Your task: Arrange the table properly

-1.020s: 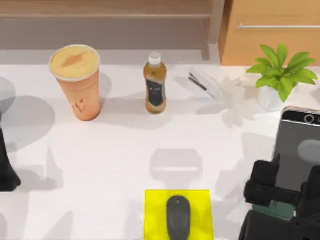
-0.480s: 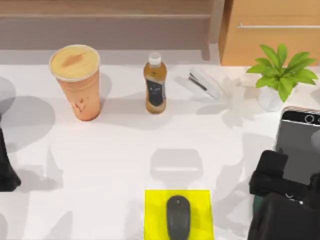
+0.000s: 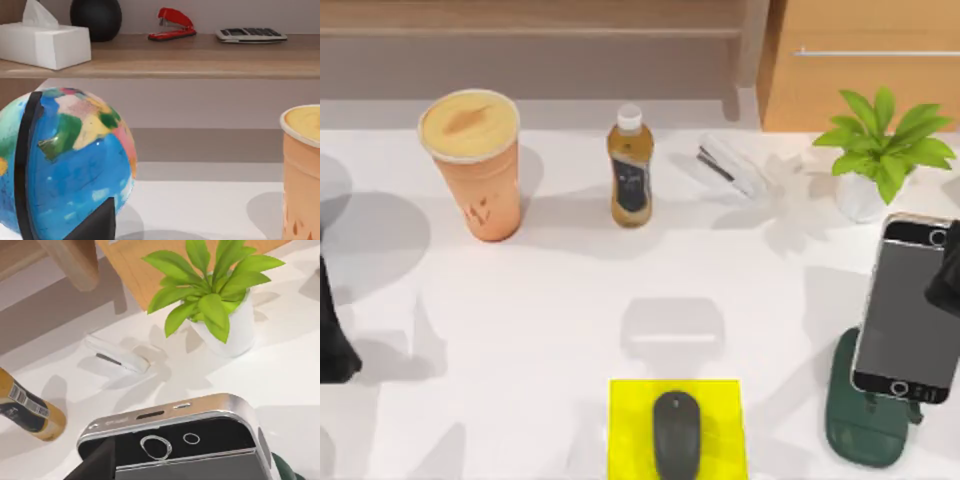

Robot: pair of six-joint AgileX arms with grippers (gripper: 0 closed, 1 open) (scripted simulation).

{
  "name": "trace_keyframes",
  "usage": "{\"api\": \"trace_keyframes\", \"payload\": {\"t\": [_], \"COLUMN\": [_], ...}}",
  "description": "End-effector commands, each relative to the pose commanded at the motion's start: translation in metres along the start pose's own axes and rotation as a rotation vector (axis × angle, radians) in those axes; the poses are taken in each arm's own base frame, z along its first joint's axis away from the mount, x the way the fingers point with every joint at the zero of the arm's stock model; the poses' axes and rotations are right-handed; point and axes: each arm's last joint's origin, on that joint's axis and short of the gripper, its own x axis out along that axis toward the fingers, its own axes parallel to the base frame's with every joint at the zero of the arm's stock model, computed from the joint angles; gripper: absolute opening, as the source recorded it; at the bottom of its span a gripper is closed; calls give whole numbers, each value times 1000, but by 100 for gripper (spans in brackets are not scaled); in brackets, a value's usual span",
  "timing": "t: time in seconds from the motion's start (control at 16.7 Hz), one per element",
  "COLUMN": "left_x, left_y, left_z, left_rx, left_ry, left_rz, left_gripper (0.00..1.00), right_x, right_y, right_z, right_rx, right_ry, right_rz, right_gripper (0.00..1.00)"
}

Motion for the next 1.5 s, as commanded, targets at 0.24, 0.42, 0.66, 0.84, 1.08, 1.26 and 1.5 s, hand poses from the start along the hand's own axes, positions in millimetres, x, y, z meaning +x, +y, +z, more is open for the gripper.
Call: {"api": "trace_keyframes", "payload": {"t": [0.24,0.42,0.66,0.84,1.08,1.26,1.5], "left_x": [0,0,0,0,0,0,1], "left_y": [0,0,0,0,0,0,-1], "left_z": [0,0,0,0,0,0,2], "left_rx": [0,0,0,0,0,0,-1], "left_ry": [0,0,0,0,0,0,0], "left_rz": [0,0,0,0,0,0,-14], "left_gripper": [100,100,100,100,100,100,100], "right_x": [5,12,27,40,49,49,49], "right_y": [-40,-68,-100,-117,-127,-127,-127], "right_z": [12,7,-12,-28,-39,-39,-39], "right_rx": [-14,-97,-264,-384,-462,-462,-462], "right_ry": [-125,-251,-394,-459,-490,-490,-490], "right_rz": [84,108,108,103,101,101,101], "right_gripper": [100,100,100,100,100,100,100]}}
